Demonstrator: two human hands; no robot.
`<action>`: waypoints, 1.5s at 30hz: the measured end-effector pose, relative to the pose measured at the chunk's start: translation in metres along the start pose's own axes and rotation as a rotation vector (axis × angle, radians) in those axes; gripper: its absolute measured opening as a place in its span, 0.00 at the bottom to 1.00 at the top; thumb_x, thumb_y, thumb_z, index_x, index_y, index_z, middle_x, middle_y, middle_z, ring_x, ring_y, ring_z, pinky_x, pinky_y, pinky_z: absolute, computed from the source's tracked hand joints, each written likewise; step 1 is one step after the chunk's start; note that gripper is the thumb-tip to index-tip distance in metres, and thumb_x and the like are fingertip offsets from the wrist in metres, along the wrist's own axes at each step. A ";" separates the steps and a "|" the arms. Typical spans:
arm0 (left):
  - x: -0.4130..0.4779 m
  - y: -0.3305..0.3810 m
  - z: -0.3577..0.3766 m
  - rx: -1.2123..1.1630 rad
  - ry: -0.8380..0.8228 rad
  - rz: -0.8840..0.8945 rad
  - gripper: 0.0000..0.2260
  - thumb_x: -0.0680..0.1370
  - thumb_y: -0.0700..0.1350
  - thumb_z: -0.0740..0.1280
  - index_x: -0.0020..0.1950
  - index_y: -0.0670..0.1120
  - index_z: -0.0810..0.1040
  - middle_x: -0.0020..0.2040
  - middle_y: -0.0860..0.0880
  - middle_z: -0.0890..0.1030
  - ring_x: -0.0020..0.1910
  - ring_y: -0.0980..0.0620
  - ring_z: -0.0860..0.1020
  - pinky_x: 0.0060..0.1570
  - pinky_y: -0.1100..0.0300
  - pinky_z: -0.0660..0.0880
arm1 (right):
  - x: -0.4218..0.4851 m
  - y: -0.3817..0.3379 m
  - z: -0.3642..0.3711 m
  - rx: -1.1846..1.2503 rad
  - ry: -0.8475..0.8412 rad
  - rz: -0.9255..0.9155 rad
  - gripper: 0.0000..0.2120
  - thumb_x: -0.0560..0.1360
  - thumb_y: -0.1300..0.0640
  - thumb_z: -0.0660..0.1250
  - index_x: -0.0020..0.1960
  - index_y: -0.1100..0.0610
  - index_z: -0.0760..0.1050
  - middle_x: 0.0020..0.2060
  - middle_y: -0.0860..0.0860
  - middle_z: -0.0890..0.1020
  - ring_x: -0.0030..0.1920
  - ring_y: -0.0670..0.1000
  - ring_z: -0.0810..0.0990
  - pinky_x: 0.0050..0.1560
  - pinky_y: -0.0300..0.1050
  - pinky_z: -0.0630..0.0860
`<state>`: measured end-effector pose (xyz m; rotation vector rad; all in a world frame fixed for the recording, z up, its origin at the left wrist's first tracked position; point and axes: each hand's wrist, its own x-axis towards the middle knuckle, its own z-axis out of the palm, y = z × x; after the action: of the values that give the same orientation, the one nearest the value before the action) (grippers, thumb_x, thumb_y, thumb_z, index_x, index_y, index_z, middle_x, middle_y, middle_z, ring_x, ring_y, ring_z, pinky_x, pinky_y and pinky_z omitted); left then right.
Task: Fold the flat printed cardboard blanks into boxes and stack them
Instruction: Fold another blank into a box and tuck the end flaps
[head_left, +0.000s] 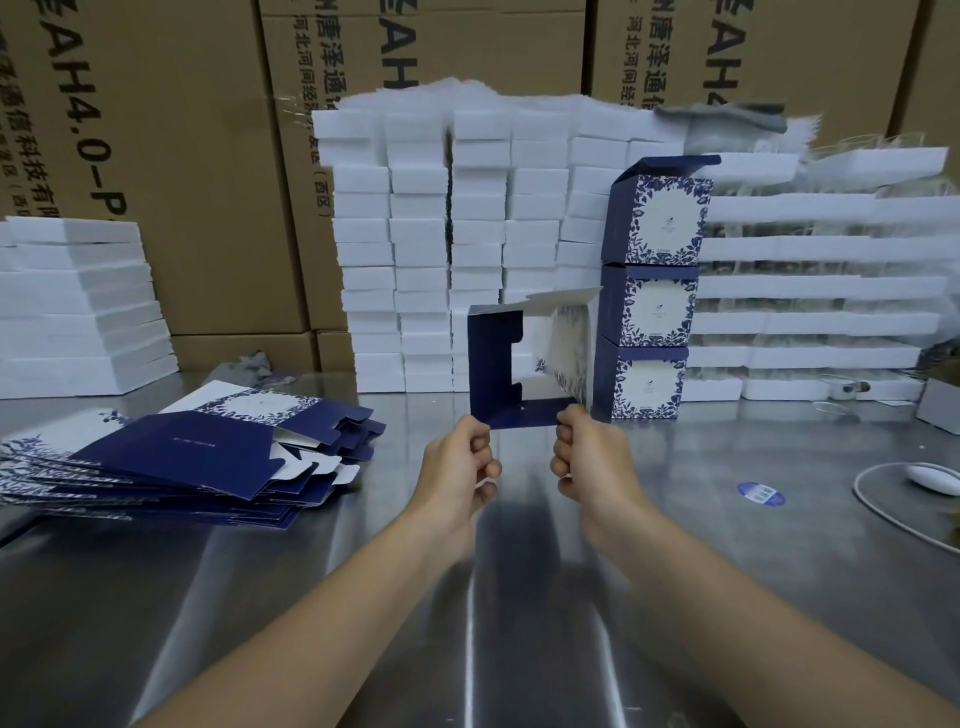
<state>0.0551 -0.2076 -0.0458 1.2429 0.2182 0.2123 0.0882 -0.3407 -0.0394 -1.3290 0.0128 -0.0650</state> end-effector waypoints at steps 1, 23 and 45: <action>0.000 -0.001 0.000 0.004 0.004 -0.005 0.12 0.80 0.45 0.64 0.37 0.48 0.68 0.27 0.52 0.65 0.25 0.55 0.68 0.31 0.59 0.65 | 0.000 0.000 0.000 -0.005 0.010 -0.008 0.17 0.81 0.57 0.63 0.35 0.50 0.63 0.27 0.48 0.62 0.25 0.48 0.59 0.23 0.38 0.55; -0.003 0.000 0.001 0.029 0.063 0.061 0.13 0.80 0.46 0.65 0.36 0.48 0.70 0.27 0.53 0.66 0.27 0.54 0.69 0.35 0.58 0.65 | -0.001 0.002 0.000 -0.045 0.060 -0.180 0.19 0.82 0.57 0.64 0.32 0.54 0.72 0.24 0.48 0.73 0.23 0.46 0.65 0.23 0.36 0.61; 0.000 -0.006 0.003 0.094 -0.106 0.037 0.11 0.81 0.47 0.66 0.39 0.46 0.74 0.29 0.50 0.70 0.32 0.52 0.72 0.39 0.57 0.70 | -0.011 0.011 0.008 -0.150 -0.244 -0.070 0.16 0.82 0.50 0.67 0.38 0.56 0.76 0.29 0.52 0.79 0.28 0.48 0.72 0.32 0.42 0.67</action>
<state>0.0556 -0.2120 -0.0512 1.3485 0.1145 0.1695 0.0781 -0.3300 -0.0484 -1.4801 -0.2401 0.0402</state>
